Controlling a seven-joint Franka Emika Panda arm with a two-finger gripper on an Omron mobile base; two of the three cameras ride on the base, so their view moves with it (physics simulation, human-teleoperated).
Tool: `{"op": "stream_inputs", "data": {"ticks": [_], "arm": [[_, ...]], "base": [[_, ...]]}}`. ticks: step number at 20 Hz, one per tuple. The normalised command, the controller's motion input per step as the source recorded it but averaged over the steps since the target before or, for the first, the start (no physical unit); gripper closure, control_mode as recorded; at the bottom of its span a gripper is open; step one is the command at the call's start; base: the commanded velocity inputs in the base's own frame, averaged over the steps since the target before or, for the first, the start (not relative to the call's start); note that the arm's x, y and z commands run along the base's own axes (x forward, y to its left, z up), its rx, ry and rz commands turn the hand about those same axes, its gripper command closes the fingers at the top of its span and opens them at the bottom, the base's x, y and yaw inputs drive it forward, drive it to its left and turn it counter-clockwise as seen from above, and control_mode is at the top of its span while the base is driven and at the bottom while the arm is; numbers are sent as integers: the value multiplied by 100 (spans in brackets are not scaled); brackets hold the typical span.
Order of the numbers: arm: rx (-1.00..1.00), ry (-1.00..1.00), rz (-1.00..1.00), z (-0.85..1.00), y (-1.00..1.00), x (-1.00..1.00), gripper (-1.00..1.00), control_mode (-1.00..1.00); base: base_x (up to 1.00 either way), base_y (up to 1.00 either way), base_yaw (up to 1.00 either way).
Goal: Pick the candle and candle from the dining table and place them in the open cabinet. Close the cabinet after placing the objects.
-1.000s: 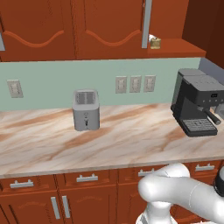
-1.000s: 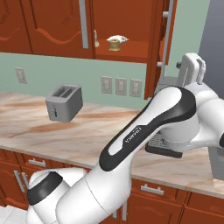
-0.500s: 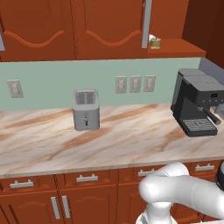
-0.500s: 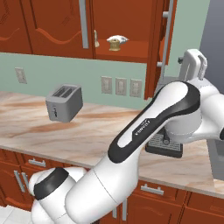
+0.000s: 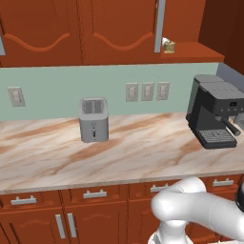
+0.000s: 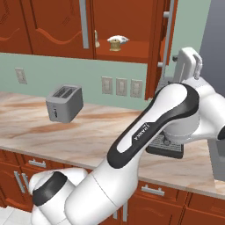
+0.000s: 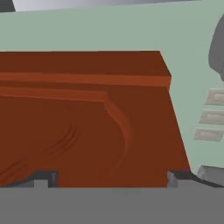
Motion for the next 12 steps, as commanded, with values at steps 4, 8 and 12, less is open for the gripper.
{"op": "stream_inputs", "data": {"ticks": [4,8,12], "arm": [[-3,-7,3,0,49,0,-100,-100],[-4,-9,3,2,51,-3,-100,-100],[-5,-11,3,17,51,-6,-100,-100]], "base": [[0,0,0],[0,0,0],[0,0,0]]}}
